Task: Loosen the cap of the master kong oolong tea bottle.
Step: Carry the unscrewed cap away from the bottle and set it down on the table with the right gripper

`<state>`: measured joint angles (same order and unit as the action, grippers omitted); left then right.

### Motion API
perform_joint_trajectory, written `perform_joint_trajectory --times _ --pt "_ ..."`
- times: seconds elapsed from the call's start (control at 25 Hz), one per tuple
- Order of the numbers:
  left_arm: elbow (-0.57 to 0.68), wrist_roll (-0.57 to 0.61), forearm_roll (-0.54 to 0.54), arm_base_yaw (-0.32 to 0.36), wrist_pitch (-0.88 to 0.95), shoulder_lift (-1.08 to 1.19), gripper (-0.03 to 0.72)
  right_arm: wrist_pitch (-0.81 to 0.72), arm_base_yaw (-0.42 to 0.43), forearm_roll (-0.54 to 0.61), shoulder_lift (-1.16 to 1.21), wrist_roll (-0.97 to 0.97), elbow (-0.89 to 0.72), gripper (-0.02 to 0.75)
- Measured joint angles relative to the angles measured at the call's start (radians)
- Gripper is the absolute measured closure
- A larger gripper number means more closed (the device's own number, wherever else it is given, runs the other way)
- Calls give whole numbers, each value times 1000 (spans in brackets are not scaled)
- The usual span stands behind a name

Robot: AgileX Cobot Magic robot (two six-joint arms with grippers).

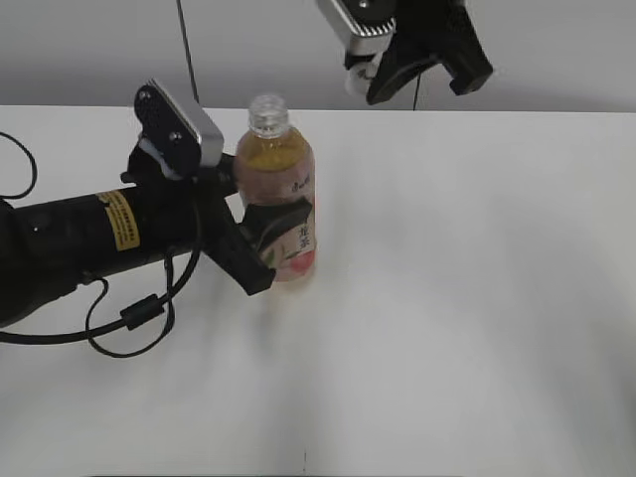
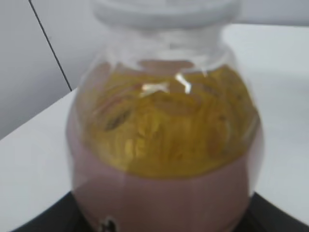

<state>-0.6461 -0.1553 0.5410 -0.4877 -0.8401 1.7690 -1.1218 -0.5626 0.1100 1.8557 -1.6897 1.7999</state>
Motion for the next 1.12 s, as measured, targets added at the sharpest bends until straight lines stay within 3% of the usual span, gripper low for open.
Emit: perform_joint_trajectory --times 0.28,0.56,0.84,1.12 --pt "0 -81 -20 0 -58 1 312 -83 119 123 51 404 0 465" --pt "0 -93 -43 0 -57 1 312 -87 181 118 170 828 0 465" --pt "0 -99 -47 0 -11 13 312 -90 212 93 286 1020 0 465" --pt "2 -99 -68 0 -12 71 312 -92 269 75 373 1093 0 465"
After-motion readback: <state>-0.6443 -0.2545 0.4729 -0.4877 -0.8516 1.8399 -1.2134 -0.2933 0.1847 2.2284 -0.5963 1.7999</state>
